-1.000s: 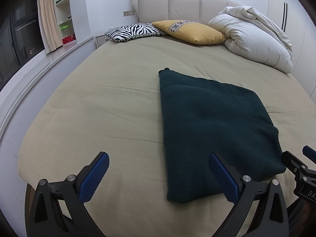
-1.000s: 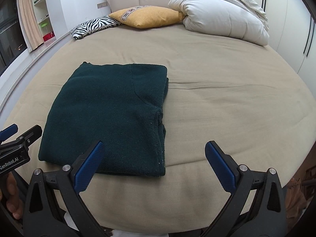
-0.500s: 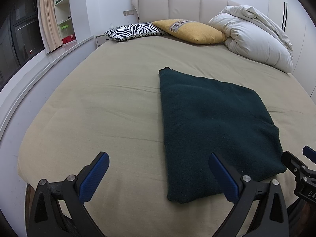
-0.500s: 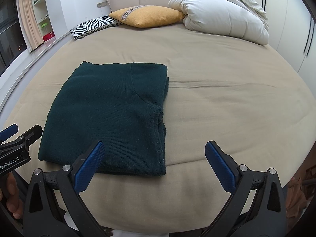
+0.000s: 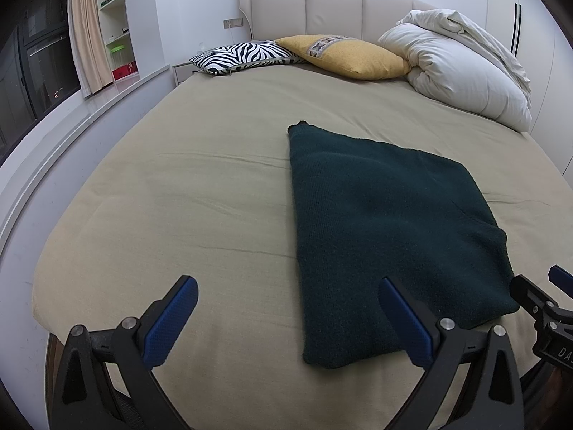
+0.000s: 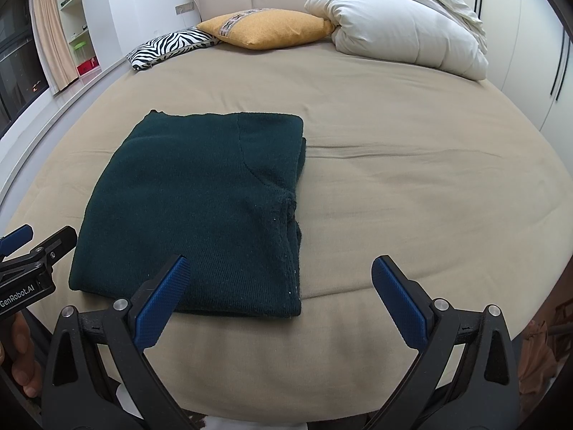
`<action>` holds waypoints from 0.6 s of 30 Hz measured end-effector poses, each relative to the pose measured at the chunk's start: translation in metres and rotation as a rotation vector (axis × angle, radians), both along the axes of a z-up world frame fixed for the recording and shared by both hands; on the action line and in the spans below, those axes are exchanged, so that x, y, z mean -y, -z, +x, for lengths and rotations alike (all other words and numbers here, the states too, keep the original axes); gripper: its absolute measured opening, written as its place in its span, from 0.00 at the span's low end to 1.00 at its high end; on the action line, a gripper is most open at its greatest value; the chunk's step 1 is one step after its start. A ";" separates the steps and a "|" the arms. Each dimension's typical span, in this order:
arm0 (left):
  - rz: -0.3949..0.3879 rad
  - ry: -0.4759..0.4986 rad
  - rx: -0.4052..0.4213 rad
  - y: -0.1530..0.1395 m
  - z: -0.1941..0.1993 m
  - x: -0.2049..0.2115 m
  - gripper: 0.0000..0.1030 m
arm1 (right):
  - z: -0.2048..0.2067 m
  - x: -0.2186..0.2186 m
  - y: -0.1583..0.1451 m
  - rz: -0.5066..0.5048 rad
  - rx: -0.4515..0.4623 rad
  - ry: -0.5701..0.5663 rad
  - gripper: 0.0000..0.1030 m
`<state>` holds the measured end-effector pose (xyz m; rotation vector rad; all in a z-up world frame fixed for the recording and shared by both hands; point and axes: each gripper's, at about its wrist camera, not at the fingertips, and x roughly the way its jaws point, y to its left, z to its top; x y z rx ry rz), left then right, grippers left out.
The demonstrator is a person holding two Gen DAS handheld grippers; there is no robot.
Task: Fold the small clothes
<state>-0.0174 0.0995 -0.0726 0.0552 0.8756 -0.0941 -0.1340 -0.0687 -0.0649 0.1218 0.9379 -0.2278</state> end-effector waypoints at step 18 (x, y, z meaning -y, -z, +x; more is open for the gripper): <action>-0.001 -0.002 -0.003 0.002 -0.001 0.000 1.00 | -0.001 0.000 0.001 0.001 -0.001 0.001 1.00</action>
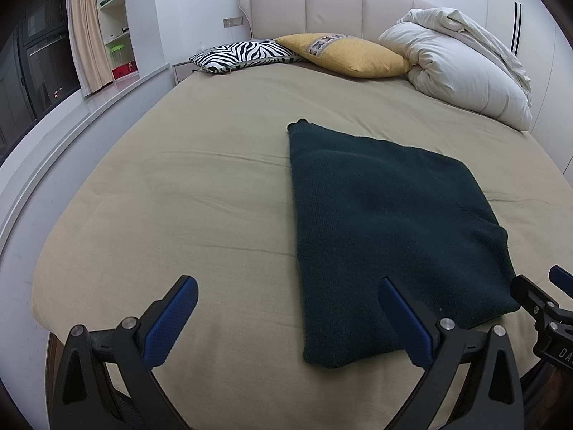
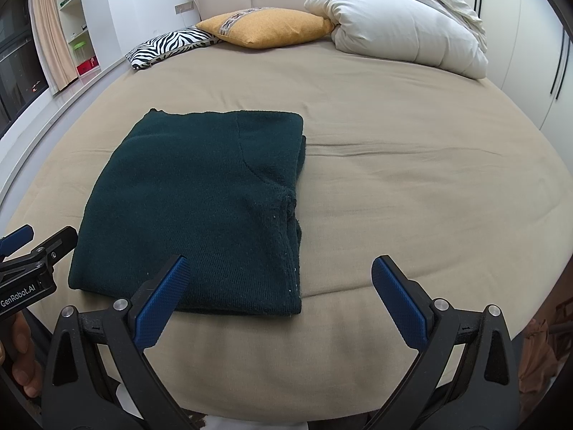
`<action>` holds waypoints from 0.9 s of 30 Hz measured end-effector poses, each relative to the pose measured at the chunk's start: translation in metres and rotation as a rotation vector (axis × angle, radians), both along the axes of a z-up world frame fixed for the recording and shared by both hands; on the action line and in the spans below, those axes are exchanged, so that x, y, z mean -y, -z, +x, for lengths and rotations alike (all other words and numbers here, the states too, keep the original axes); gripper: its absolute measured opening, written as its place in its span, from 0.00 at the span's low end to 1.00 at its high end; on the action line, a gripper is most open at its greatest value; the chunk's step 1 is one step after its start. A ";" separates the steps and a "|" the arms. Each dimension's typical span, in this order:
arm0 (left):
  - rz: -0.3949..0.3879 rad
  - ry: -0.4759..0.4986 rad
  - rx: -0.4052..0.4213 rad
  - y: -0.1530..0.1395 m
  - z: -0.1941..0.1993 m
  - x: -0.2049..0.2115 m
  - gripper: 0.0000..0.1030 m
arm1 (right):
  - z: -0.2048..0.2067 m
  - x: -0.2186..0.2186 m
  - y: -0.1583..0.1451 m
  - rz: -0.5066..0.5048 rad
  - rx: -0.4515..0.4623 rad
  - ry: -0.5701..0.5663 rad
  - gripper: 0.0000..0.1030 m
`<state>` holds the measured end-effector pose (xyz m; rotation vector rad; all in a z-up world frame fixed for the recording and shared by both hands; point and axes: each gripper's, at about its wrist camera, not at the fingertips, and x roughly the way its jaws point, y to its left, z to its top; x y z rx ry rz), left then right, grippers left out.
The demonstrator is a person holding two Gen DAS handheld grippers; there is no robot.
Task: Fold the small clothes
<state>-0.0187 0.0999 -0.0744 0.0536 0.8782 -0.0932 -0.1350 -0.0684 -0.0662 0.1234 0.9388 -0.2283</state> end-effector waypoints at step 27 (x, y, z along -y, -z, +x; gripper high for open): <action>0.000 -0.001 -0.008 0.008 -0.001 -0.004 1.00 | -0.001 -0.001 0.001 0.003 -0.003 -0.001 1.00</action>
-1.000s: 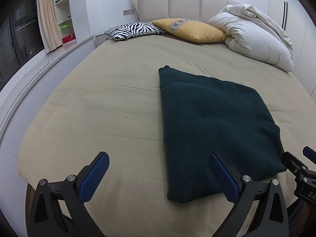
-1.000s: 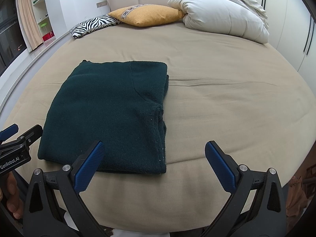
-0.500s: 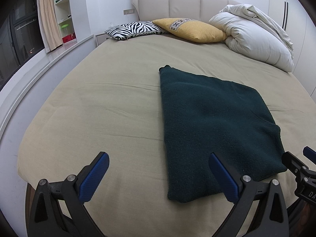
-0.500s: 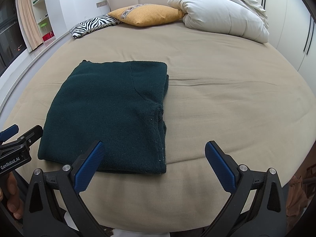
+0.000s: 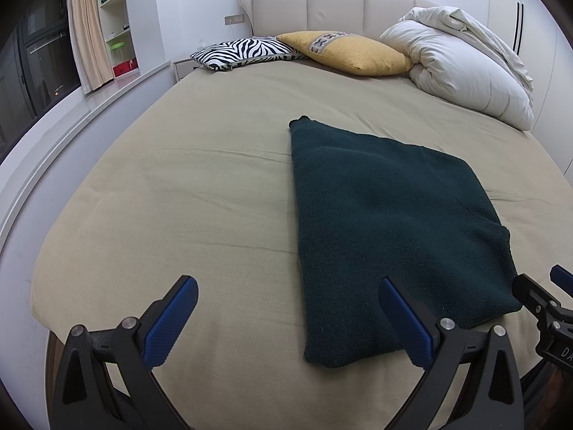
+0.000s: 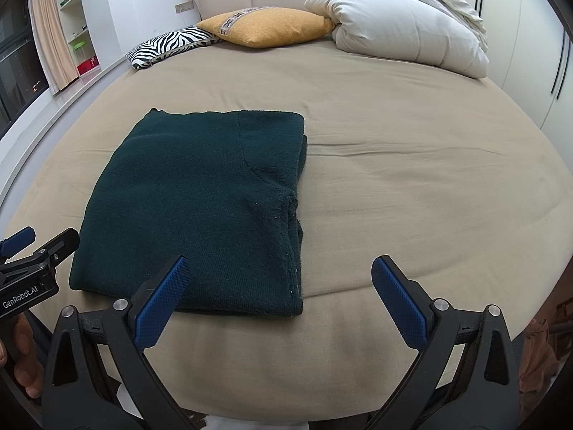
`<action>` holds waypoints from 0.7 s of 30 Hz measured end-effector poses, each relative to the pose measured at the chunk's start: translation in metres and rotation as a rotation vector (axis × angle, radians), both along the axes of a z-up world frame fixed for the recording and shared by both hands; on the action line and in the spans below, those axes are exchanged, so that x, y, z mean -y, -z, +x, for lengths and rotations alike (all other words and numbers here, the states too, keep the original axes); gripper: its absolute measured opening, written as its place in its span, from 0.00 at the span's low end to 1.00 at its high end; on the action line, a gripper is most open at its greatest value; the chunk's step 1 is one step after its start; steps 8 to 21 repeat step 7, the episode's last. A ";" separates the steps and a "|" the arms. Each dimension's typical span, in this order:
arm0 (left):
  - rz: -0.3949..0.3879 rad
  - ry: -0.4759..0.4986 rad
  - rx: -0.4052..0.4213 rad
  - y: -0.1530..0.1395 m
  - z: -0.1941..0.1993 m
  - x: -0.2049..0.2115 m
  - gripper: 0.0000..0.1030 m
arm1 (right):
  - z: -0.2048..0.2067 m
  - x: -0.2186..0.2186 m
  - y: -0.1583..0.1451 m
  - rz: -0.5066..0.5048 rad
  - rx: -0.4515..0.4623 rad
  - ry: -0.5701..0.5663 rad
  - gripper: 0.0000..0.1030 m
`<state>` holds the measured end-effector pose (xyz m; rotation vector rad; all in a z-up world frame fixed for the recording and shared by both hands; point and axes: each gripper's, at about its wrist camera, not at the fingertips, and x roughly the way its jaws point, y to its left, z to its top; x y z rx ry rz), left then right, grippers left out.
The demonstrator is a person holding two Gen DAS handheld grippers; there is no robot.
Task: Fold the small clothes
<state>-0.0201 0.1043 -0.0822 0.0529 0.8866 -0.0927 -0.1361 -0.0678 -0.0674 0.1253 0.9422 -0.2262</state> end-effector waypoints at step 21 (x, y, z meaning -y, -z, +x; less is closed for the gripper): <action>0.002 -0.008 0.001 -0.001 -0.002 -0.005 1.00 | -0.001 0.000 0.001 0.002 -0.002 -0.001 1.00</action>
